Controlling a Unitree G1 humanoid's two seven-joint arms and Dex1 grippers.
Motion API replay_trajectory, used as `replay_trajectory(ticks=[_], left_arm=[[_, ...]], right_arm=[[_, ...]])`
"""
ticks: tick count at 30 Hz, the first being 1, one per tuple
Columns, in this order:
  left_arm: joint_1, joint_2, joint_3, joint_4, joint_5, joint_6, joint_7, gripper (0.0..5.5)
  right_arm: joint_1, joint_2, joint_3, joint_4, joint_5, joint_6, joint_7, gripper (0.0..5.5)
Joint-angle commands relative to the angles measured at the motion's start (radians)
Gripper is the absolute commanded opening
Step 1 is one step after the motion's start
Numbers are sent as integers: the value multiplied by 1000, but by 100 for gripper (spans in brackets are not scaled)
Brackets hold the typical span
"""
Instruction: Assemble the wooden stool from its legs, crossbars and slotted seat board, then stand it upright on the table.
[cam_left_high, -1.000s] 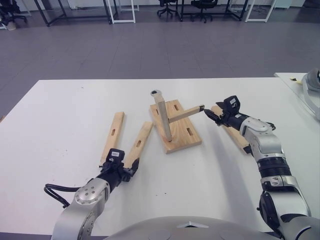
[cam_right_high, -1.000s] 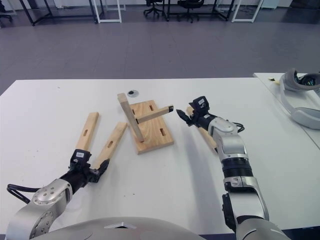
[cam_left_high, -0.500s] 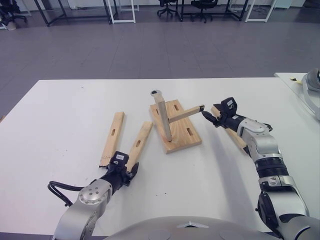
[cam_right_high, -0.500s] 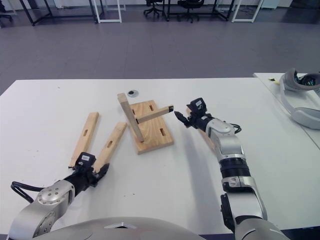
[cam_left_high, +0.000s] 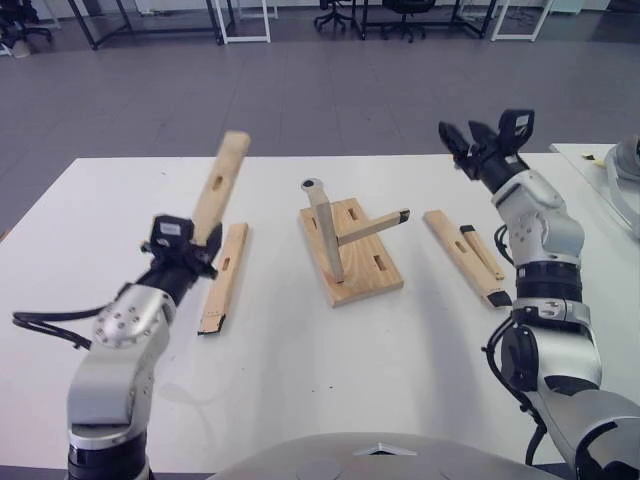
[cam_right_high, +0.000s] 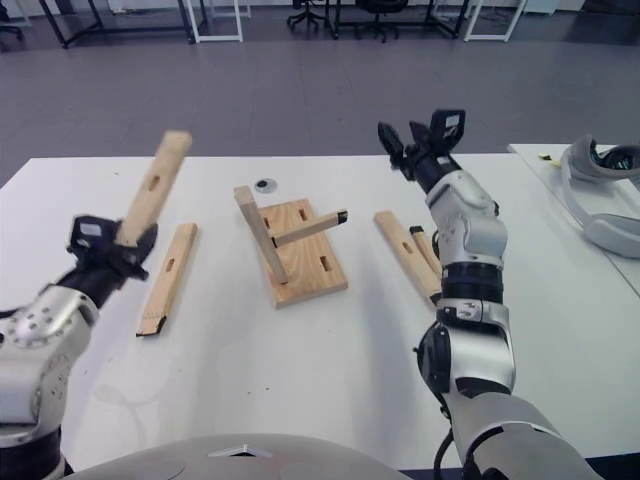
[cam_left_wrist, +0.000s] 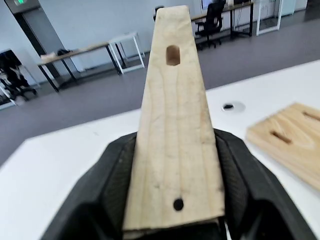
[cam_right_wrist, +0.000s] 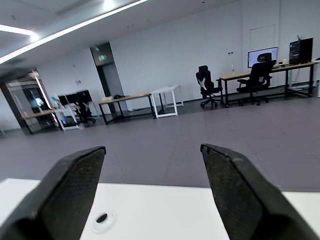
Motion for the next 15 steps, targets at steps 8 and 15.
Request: replay_trajectory(ticks=[8, 15], left_arm=[[-436, 35, -153, -1, -26, -75, -34, 208], [-438, 3, -254, -22, 0, -103, -40, 208]], right_arm=[[-434, 358, -149, -24, 618, 380, -249, 357], [-474, 360, -173, 47, 676, 378, -258, 357]])
